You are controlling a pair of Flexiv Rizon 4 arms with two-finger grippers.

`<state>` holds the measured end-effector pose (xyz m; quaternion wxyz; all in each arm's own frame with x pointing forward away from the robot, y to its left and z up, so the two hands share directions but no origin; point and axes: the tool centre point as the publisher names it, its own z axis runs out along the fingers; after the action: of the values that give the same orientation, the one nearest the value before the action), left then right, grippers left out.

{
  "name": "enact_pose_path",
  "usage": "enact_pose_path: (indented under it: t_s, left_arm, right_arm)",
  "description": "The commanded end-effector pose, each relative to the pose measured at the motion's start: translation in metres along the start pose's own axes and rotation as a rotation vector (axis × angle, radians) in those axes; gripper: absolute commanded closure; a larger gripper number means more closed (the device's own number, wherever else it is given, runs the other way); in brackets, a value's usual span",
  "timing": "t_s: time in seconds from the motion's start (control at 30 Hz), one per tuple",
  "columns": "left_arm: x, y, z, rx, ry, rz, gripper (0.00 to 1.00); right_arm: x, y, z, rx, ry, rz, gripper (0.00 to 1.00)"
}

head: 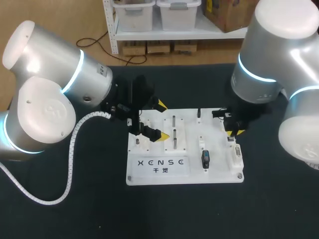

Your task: Insert the Ethernet cable into its matching sockets.

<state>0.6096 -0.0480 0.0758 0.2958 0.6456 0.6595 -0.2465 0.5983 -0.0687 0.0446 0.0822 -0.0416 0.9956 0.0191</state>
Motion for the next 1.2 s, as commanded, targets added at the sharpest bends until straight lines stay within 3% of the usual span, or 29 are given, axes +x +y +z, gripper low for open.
enact_pose_path:
  t_s: [0.03, 1.2]
  left_arm:
    - [-0.001, 0.001, 0.001, 0.001, 0.006, -0.001, 0.0]
    - [-0.001, 0.001, 0.001, 0.001, 0.006, -0.001, 0.0]
  right_arm:
    - [0.001, -0.003, 0.003, -0.004, -0.003, 0.002, 1.0]
    - [-0.007, -0.004, 0.016, -0.029, 0.008, -0.008, 1.0]
